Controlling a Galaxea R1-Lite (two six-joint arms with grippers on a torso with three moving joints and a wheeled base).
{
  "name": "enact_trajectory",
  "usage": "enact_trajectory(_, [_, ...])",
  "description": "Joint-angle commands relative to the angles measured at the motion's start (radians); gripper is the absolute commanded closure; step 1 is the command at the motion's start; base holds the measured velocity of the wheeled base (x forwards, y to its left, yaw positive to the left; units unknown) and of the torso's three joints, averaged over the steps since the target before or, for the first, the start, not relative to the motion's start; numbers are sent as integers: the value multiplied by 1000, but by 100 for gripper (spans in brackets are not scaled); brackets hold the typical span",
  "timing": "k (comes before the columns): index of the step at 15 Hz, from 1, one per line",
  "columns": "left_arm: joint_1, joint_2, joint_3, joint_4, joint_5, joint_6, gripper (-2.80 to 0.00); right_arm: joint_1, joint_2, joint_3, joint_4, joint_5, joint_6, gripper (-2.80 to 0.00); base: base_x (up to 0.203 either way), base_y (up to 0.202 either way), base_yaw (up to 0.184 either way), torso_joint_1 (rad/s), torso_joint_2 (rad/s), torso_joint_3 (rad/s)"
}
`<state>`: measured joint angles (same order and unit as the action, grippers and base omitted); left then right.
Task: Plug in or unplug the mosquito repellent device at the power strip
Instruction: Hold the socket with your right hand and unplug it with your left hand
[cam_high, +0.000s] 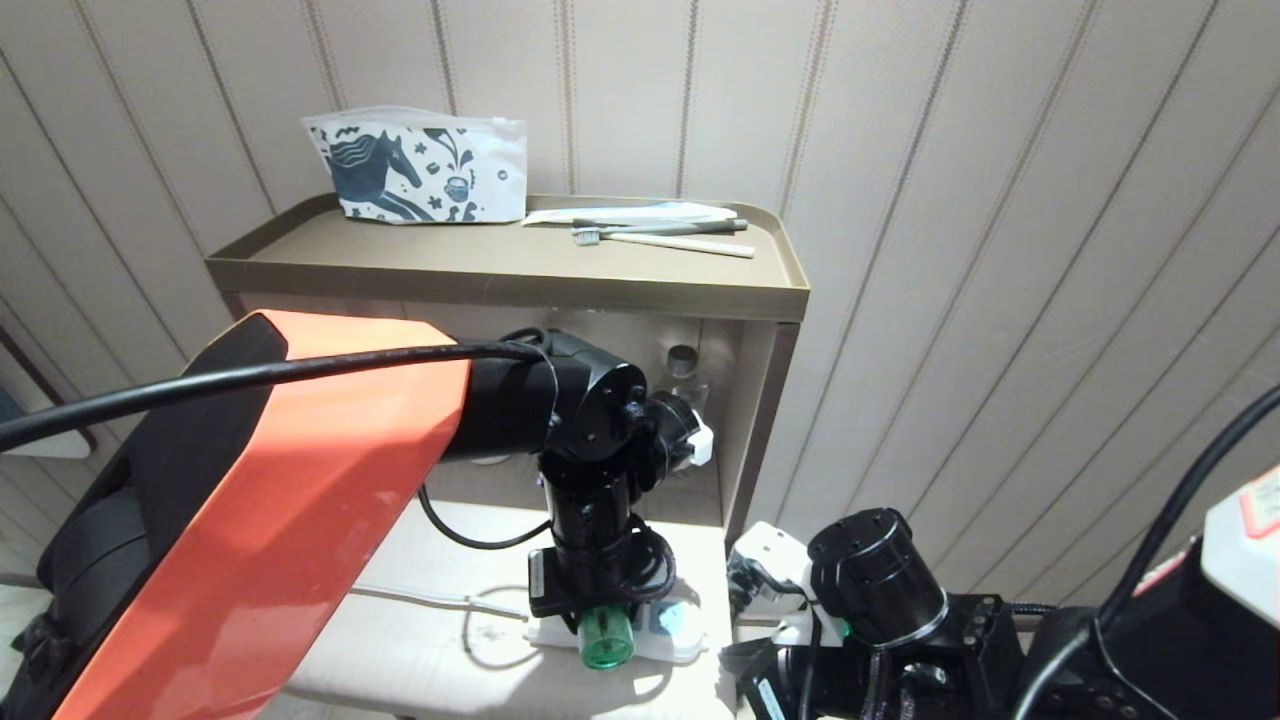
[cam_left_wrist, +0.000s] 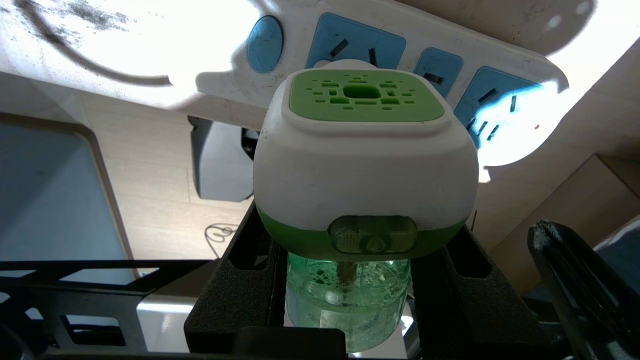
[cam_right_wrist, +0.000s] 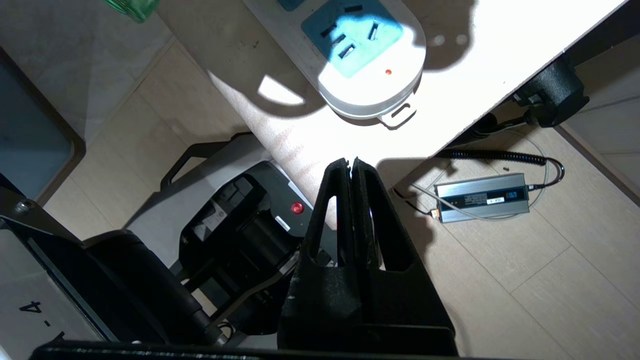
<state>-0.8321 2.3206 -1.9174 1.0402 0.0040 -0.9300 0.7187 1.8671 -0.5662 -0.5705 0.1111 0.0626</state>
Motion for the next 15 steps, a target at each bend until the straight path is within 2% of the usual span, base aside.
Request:
enact_trajectory(1, [-1,2,0,6,1,-6,0,1,6,0,-3,1,0,0,0,0,0,0,0,0])
enact_trajectory(6, [-15,31,-3,1,14,-12,0,33,129,-58,-112,-1,3,0,0,0,0,0,0,0])
enact_trajectory(15, [-13,27,-2,2,32,-19,0,33,181,-70,-128,-26,8,0,0,0,0,0,0,0])
